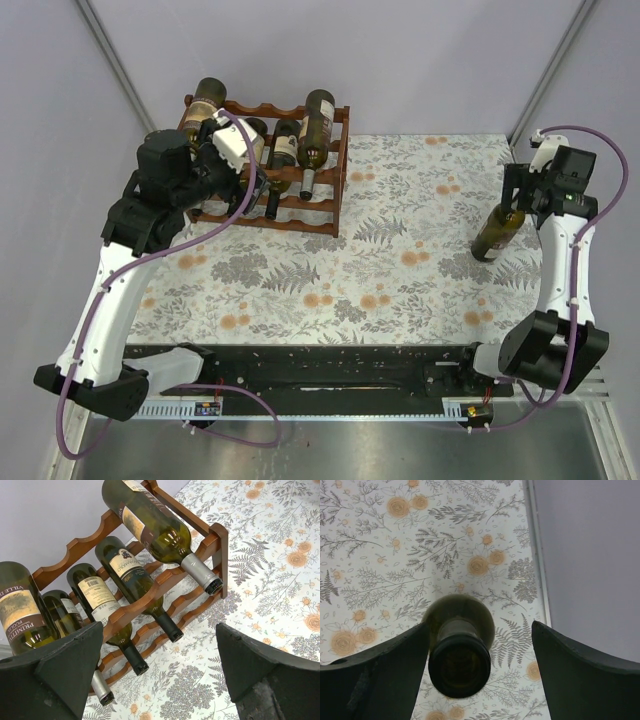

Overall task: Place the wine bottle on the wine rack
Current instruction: Pick up the wine bottle from the center of the board.

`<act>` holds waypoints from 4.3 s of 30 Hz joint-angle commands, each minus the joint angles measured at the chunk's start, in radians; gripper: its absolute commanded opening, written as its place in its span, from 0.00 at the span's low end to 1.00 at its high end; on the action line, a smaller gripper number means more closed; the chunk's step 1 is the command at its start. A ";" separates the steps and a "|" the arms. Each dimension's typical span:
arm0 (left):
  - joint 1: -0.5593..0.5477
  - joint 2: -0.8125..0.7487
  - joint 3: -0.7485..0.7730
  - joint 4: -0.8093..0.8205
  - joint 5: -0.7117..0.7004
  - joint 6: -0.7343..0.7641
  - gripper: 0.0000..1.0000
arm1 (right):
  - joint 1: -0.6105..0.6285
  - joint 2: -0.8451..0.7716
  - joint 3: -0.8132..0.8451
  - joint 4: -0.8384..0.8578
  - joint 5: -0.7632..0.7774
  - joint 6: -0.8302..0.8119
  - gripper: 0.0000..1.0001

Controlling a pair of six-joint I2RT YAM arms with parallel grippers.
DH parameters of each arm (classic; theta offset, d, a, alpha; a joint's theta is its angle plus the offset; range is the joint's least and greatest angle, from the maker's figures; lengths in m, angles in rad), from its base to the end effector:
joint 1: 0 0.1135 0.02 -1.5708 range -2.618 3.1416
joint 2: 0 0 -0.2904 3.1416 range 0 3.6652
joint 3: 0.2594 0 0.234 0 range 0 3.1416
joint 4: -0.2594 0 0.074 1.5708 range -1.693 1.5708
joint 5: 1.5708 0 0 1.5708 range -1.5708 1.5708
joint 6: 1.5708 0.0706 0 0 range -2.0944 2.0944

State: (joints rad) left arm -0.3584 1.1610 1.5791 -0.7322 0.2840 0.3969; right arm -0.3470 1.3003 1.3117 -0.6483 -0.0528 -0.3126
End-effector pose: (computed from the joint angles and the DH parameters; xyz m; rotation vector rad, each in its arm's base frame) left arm 0.2004 -0.0962 0.4827 0.8696 1.6656 -0.2410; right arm 0.2684 -0.0931 0.3700 0.0087 2.2239 -0.3075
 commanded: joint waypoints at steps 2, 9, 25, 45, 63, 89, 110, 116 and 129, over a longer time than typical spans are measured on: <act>-0.007 -0.012 -0.001 0.027 0.006 0.017 0.99 | -0.015 0.042 0.055 0.047 -0.123 0.052 0.83; -0.013 -0.017 -0.013 0.027 -0.002 0.033 0.99 | -0.017 0.031 0.043 0.045 -0.140 0.064 0.57; -0.048 0.011 0.002 0.027 0.000 0.002 0.99 | -0.017 0.011 0.060 0.032 -0.260 0.052 0.00; -0.290 0.287 0.249 0.025 0.162 -0.185 0.99 | 0.232 -0.070 0.308 -0.145 -0.657 0.075 0.00; -0.407 0.463 0.314 0.247 0.310 -0.354 0.99 | 0.342 -0.025 0.528 -0.160 -0.792 0.176 0.00; -0.416 0.502 0.036 0.583 0.543 -0.343 0.99 | 0.447 0.042 0.669 -0.108 -0.851 0.345 0.00; -0.416 0.586 -0.041 0.855 0.679 -0.612 0.70 | 0.464 0.037 0.635 -0.004 -0.858 0.440 0.00; -0.407 0.574 -0.028 0.843 0.707 -0.612 0.00 | 0.465 0.025 0.604 -0.025 -0.846 0.405 0.00; -0.324 0.407 -0.067 0.645 0.685 -0.449 0.00 | 0.465 0.011 0.572 -0.103 -0.808 0.322 0.65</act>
State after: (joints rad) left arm -0.7254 1.7035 1.5066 -0.1020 0.9581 -0.0845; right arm 0.1146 1.3491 1.8893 -0.7609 -0.8505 0.0479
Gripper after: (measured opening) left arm 0.821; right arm 0.591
